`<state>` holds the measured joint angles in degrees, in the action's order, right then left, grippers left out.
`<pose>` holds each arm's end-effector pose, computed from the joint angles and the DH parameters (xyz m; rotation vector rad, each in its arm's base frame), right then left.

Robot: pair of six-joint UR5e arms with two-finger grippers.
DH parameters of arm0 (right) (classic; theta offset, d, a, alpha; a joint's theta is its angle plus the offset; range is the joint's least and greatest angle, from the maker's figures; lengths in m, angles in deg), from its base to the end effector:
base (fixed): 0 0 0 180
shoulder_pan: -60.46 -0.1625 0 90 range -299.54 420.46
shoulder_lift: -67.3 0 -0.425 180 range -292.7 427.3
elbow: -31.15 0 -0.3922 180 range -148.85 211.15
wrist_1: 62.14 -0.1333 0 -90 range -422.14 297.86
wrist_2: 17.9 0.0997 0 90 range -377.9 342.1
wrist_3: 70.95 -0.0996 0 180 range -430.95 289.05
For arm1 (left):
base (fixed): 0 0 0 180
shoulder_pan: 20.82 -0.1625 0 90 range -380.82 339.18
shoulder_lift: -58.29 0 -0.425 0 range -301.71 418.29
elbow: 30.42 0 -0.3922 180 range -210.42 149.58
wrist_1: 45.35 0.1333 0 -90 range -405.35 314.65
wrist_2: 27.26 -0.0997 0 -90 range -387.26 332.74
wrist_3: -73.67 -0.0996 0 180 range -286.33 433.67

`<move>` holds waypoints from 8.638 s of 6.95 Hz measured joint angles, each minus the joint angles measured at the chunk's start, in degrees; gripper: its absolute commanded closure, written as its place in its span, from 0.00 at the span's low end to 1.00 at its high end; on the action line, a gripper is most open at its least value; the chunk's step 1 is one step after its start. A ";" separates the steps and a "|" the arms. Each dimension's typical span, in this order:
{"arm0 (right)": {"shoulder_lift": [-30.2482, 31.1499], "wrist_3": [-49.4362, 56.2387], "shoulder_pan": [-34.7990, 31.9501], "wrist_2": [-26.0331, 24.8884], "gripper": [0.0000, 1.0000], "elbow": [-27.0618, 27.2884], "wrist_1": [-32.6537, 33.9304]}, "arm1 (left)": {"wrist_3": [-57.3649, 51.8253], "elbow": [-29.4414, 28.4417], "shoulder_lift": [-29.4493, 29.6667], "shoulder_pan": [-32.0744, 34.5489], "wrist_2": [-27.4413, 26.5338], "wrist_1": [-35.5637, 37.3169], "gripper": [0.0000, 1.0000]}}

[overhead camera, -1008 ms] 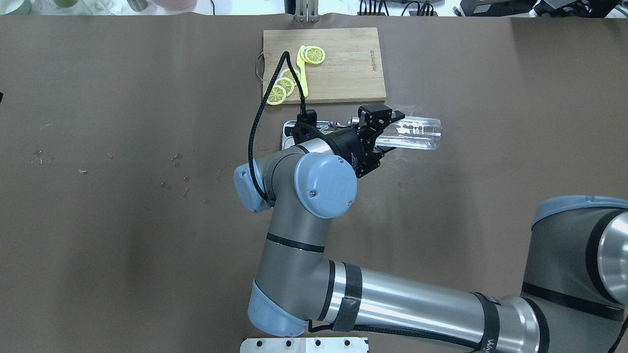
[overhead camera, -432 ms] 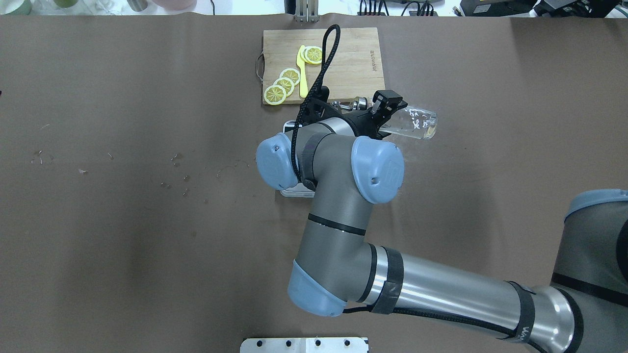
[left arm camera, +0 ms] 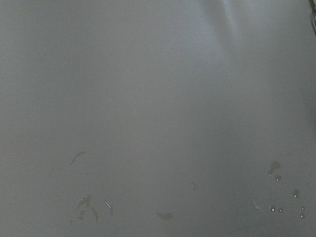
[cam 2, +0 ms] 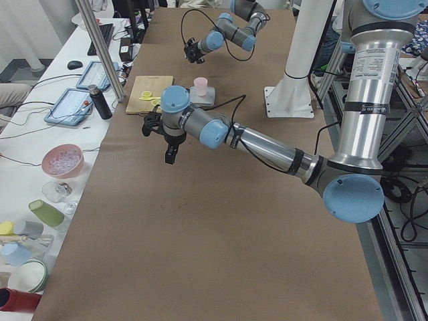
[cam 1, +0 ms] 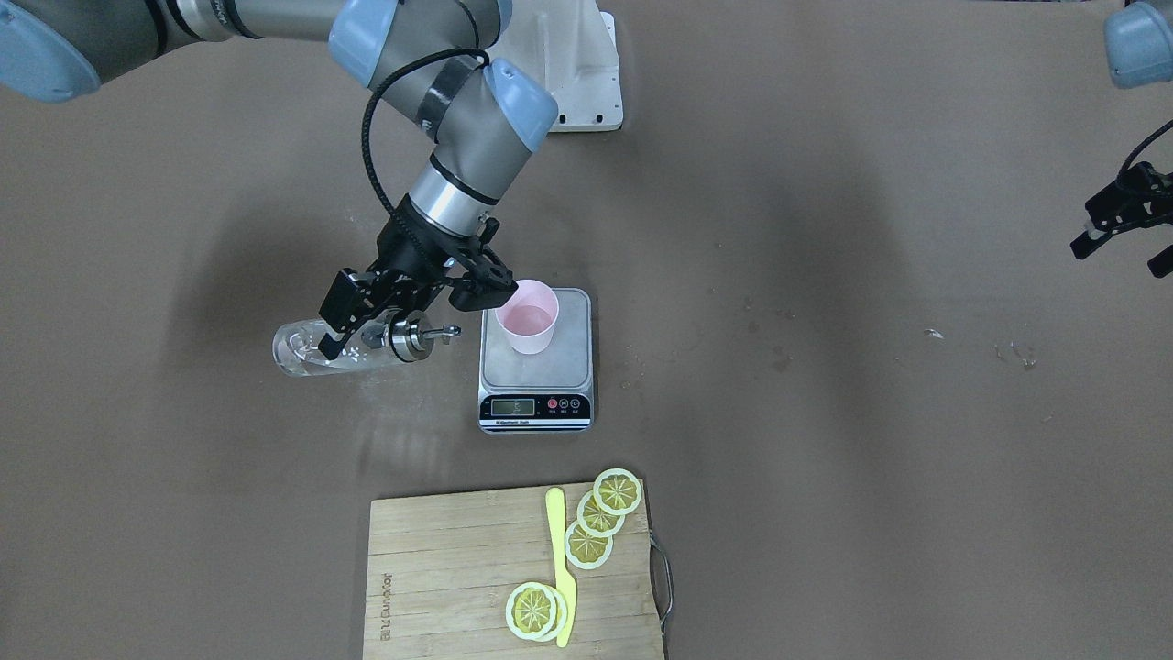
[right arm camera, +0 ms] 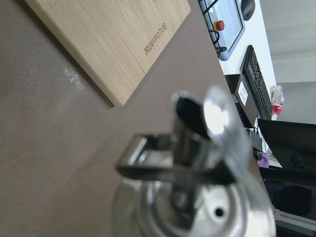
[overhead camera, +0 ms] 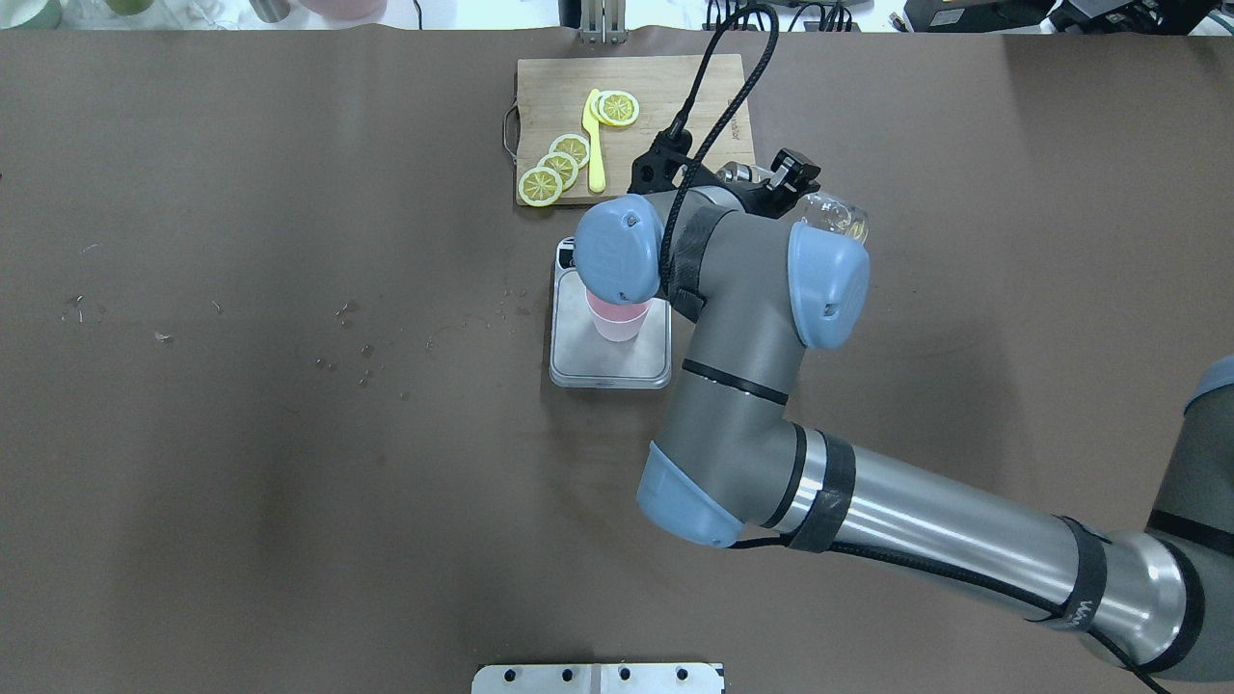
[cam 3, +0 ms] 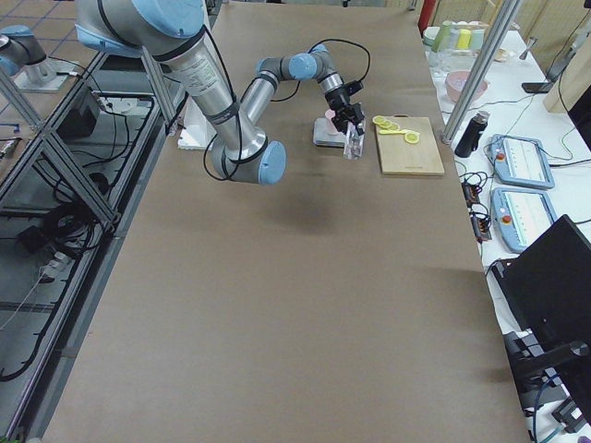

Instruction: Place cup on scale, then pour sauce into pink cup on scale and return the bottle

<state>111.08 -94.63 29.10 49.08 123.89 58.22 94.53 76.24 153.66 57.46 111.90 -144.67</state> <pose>-0.4979 -0.5052 0.2158 0.5092 0.0901 -0.5315 0.0494 -0.5233 0.4423 0.2572 0.9442 0.0880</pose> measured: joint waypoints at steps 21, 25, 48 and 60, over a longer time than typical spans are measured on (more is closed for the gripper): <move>29.82 -13.04 -21.08 37.58 1.00 -3.11 -67.67 | -2.73 1.59 0.52 5.54 -0.65 0.09 0.03; 32.02 -14.73 -21.03 37.04 1.00 -3.43 -73.28 | -2.69 1.53 0.48 5.51 -0.71 0.09 0.03; 41.63 -14.79 -21.02 38.05 0.00 0.93 -81.56 | -2.64 1.53 0.93 5.39 -0.73 0.26 0.03; 32.74 5.79 -46.46 64.52 0.00 -2.53 -42.04 | -17.88 -12.16 1.10 14.64 -0.31 2.89 0.03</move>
<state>143.82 -88.83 -17.36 113.60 121.36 16.18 76.66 64.08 154.76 72.10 111.59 -141.78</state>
